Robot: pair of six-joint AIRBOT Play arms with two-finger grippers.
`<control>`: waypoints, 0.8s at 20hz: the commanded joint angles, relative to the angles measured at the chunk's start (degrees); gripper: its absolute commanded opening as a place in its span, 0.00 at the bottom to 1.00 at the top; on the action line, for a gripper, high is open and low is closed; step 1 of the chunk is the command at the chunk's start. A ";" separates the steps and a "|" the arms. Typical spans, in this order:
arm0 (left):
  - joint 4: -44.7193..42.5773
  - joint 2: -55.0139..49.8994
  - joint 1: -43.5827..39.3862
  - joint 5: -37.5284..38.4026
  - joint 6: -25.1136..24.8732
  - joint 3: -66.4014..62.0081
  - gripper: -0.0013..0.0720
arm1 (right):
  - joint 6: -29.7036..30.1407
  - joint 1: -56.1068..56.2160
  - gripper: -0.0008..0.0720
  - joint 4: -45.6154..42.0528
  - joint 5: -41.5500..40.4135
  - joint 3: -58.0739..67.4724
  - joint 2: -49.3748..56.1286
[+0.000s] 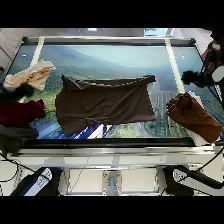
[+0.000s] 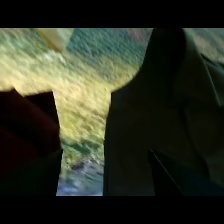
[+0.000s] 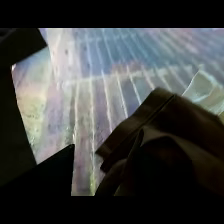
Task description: Fold the shirts.
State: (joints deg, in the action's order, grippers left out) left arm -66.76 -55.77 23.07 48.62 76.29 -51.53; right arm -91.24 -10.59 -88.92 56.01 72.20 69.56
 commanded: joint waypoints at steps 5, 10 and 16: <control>10.88 6.21 1.11 -7.80 8.07 24.41 0.84 | 4.61 -0.24 0.60 13.27 -3.87 -18.36 -12.66; 19.85 -5.64 1.11 -5.31 2.14 24.30 0.80 | 5.79 -0.24 0.60 14.99 -4.11 -18.36 -16.98; 28.17 -10.49 1.11 -7.30 -5.68 22.71 0.80 | 5.79 -0.24 0.60 15.96 -3.39 -18.36 -17.90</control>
State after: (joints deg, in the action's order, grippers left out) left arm -42.04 -64.49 24.14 42.24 73.56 -28.27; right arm -85.65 -10.83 -74.00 52.47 53.95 52.21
